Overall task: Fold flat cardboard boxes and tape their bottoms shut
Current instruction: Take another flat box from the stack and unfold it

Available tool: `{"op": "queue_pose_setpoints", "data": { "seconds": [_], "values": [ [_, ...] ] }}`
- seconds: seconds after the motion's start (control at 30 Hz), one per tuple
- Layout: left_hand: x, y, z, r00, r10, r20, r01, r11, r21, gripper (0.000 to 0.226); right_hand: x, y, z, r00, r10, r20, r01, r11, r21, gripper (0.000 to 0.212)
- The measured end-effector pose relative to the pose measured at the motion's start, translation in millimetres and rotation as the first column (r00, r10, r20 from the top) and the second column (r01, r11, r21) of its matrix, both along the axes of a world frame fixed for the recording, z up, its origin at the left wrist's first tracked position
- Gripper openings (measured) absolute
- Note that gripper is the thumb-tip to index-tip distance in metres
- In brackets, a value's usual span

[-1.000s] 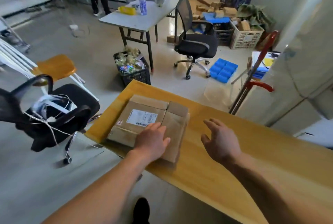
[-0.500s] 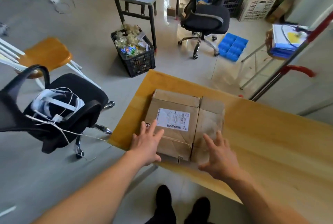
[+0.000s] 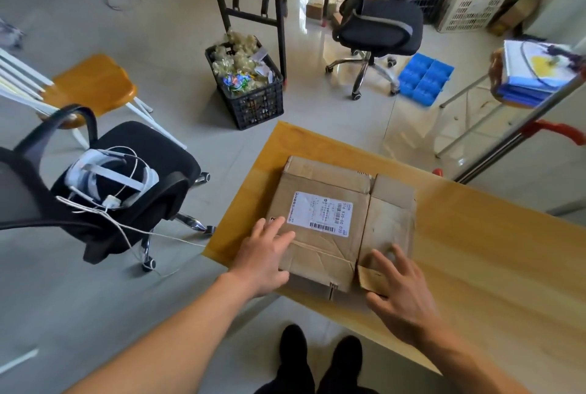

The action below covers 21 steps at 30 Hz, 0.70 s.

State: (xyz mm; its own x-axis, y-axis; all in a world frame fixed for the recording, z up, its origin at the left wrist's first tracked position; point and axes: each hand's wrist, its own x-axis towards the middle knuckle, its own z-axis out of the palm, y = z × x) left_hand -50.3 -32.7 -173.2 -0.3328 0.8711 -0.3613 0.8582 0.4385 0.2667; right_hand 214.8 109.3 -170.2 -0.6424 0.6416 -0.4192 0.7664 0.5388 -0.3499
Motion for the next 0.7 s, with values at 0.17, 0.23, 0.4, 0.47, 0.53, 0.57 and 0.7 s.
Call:
{"op": "queue_pose_setpoints", "data": {
  "seconds": [0.17,0.23,0.4,0.47,0.53,0.57,0.7],
  "values": [
    [-5,-5,33,1.0,-0.018,0.018,0.011,0.949,0.315,0.042,8,11,32,0.975,-0.025,-0.219,0.033,0.999,0.033,0.049],
    [-9,3,52,0.999,0.022,-0.023,-0.009,0.884,0.467,0.032,-2,20,62,0.95,-0.033,-0.31,0.056,0.996,0.067,0.032],
    [-29,63,153,0.964,0.241,0.116,-0.253,0.686,0.682,0.018,-38,65,184,0.783,-0.117,-0.611,0.178,0.983,0.04,0.035],
    [-39,90,200,0.937,0.298,0.183,-0.341,0.664,0.665,0.018,-56,88,230,0.707,-0.233,-0.668,0.24,0.967,-0.082,0.031],
    [-43,112,241,0.912,0.338,0.231,-0.407,0.684,0.606,0.017,-65,109,265,0.648,-0.345,-0.679,0.285,0.936,-0.204,0.025],
    [-42,119,255,0.898,0.356,0.26,-0.44,0.685,0.581,0.015,-66,116,275,0.631,-0.392,-0.669,0.302,0.919,-0.254,0.022],
    [-29,122,251,0.824,0.453,0.34,-0.566,0.69,0.451,0.051,-61,118,250,0.747,-0.457,-0.483,0.352,0.888,-0.296,0.019]
  ]
}}
